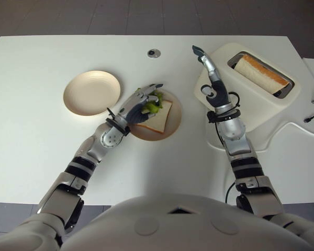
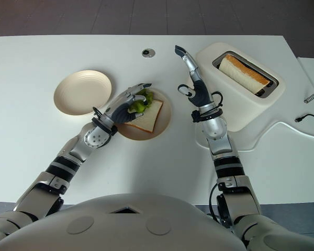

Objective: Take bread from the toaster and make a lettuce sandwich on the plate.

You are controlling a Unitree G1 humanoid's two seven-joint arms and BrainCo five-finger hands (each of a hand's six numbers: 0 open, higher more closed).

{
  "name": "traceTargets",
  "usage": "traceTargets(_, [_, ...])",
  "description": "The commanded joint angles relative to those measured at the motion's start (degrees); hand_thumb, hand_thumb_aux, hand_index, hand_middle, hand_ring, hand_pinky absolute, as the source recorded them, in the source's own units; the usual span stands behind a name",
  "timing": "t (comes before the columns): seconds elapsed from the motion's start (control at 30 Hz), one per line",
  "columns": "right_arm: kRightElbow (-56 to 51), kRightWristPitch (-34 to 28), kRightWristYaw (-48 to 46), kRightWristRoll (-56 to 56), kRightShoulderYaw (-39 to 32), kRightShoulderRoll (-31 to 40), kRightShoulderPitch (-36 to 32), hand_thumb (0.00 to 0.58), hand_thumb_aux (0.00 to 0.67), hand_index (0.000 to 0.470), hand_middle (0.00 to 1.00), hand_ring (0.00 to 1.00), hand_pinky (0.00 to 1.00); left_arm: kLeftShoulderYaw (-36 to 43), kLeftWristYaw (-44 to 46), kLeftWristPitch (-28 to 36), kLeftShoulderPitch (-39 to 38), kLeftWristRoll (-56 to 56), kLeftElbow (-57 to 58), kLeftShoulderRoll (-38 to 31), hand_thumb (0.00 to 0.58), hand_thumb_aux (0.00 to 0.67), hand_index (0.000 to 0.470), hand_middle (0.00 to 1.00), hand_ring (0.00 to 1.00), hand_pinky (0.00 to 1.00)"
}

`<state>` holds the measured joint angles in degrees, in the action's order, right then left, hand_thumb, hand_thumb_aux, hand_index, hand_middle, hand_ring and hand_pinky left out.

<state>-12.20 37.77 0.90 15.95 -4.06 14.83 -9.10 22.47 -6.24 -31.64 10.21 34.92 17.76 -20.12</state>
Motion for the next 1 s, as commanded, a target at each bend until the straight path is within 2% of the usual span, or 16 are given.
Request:
traceTargets(0.03, [0.0,-0.7,-0.7,-0.4,-0.3,0.0,0.2,0.0,0.0,0.0,0.0,0.0,0.0,2.1,1.8,0.6,-0.9,1.2,1.5,0.6,0.58,0.67,0.47,0.0,0.0,0.0])
traceTargets(0.3, [0.0,-1.3,-3.1,-3.5,0.0,-0.1,0.4,0.0,0.0,0.0,0.0,0.0,0.0,2.5,6.1,-1.2,-1.5,-2.0,2.2,0.4,0.58,0.67,0.47,0.0,0.0,0.0])
traceTargets(0.33, [-0.2,-1.3,-3.1,-3.4,0.0,-0.2,0.4,0.0,0.0,0.0,0.0,0.0,0.0,2.5,6.8,-1.7,-1.8,-2.9,1.8,0.4,0.577,0.623,0.437,0.0,0.0,0.0])
traceTargets(0.37, [-0.3,-1.3,-3.2,-3.4,0.0,-0.2,0.4,0.0,0.0,0.0,0.0,0.0,0.0,2.5,7.7,-2.0,-2.1,-4.0,1.4,0.3,0.516,0.447,0.313,0.0,0.0,0.0])
traceTargets(0.4, [-0.4,-1.2,-3.3,-3.4,0.0,-0.2,0.4,0.0,0.0,0.0,0.0,0.0,0.0,2.3,8.3,-2.2,-2.3,-4.7,1.0,0.1,0.379,0.276,0.194,0.0,0.0,0.0])
traceTargets(0.43, [-0.4,-1.2,-3.3,-3.4,0.1,-0.2,0.4,0.0,0.0,0.0,0.0,0.0,0.0,2.1,8.8,-2.4,-2.3,-5.3,0.8,-0.1,0.0,0.0,0.0,0.0,0.0,0.0])
traceTargets(0.83, [0.7,-1.3,-4.0,-3.6,0.1,-0.1,0.7,0.0,0.0,0.0,0.0,0.0,0.0,-0.8,12.1,-5.1,-2.1,-9.2,-0.9,-2.1,0.0,0.0,0.0,0.0,0.0,0.0])
traceTargets(1.0, [11.3,0.4,-3.3,0.3,2.7,2.7,2.6,0.0,0.0,0.0,0.0,0.0,0.0,-4.3,15.6,-9.0,-2.6,-20.8,-4.7,-2.1,0.0,0.0,0.0,0.0,0.0,0.0])
